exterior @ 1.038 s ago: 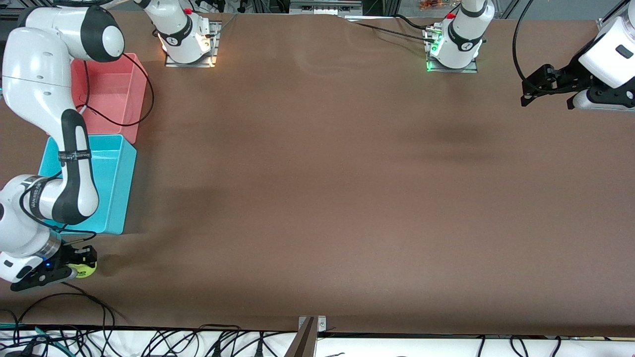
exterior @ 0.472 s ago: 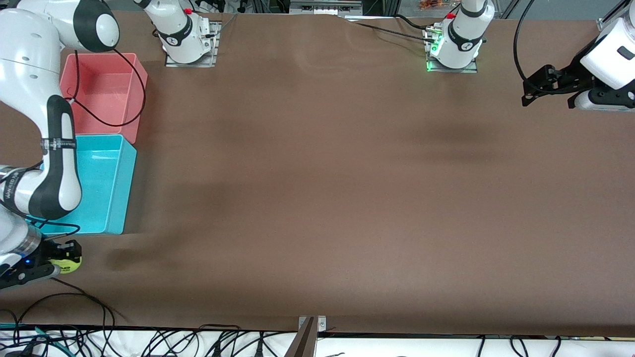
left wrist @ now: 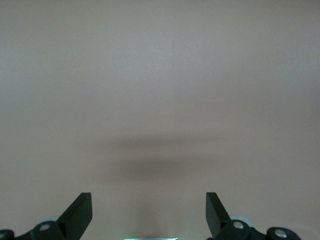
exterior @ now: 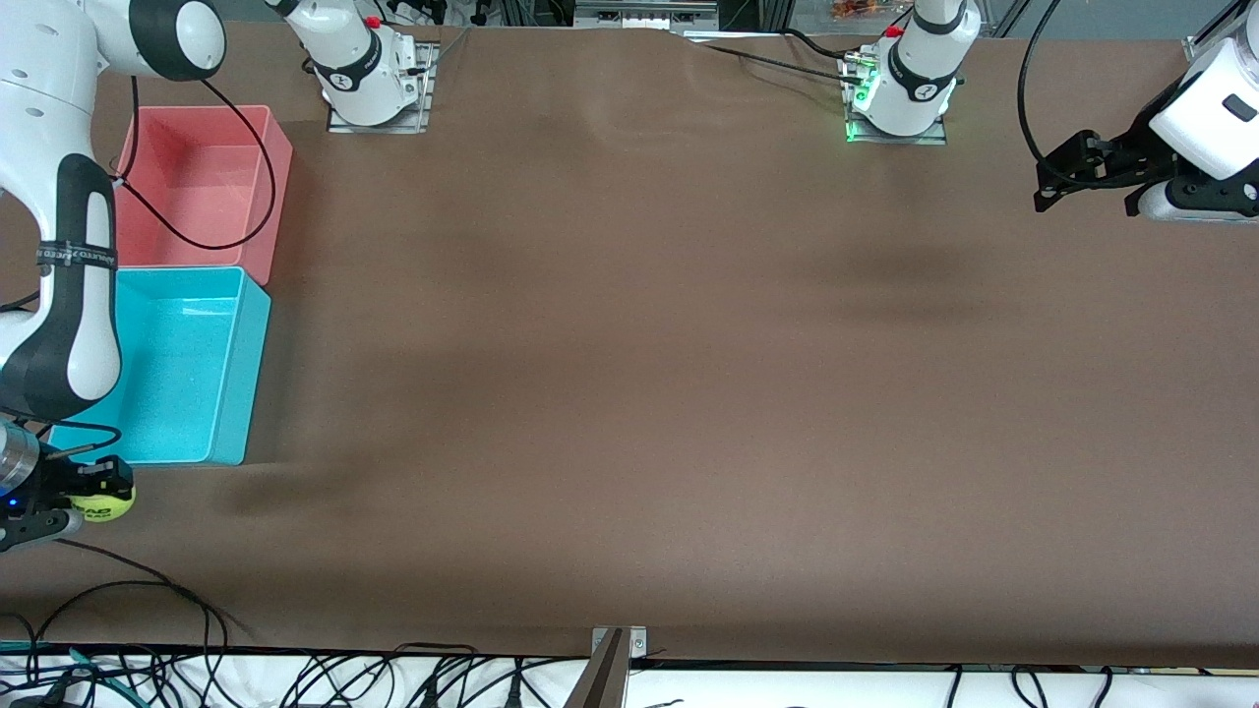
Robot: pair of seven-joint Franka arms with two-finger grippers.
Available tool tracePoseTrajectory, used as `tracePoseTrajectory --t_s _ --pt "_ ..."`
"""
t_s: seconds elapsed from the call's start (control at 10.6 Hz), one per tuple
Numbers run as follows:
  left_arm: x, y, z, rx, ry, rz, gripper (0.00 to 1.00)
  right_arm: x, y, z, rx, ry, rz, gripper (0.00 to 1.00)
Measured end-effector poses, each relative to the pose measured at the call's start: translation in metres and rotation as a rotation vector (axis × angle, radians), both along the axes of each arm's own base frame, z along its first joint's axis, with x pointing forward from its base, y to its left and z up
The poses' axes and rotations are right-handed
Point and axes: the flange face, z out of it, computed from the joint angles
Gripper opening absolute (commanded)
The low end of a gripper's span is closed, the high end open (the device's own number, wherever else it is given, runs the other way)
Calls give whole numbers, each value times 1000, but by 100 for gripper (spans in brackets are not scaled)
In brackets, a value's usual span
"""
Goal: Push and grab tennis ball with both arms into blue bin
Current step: 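Lift the tennis ball with the right gripper over the blue bin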
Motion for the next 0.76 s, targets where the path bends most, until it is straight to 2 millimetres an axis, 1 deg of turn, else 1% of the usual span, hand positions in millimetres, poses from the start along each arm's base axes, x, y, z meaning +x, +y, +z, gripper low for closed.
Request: tracePoseTrajectory --t_s 0.19,0.38,0.57,0.66,0.76 --pt "0 0 0 0 0 0 100 -10 -4 -2 2 64 -13 36" --pt "0 0 0 0 0 0 100 -23 -13 -2 -4 95 -14 36" --pt "0 0 0 0 1 0 100 -43 -23 0 -1 110 -18 36" --pt "0 0 0 0 1 0 100 -54 -28 -1 1 110 -22 36" --pt "0 0 0 0 1 0 100 -66 -33 -7 4 111 -28 36"
